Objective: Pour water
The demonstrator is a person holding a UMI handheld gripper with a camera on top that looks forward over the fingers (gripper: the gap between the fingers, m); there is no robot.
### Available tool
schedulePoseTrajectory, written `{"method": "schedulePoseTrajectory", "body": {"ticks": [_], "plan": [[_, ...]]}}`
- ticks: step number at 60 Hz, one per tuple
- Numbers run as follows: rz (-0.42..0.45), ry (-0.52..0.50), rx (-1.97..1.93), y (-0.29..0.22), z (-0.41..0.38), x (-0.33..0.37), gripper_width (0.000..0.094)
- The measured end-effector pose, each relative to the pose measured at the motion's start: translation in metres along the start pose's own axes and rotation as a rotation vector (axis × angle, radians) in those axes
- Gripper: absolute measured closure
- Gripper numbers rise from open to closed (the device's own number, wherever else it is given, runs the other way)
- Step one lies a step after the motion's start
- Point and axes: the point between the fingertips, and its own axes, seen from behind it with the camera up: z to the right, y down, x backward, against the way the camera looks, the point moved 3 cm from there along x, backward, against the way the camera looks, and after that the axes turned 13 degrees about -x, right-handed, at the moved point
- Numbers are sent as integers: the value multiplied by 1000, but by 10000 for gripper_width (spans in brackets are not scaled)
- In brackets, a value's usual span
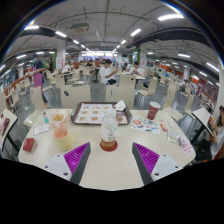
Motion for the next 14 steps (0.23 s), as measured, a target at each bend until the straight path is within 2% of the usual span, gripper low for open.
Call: {"method": "schedulePoseTrajectory", "body": {"ticks": [14], "plan": [[7, 19, -2, 0, 0, 25, 92]]}}
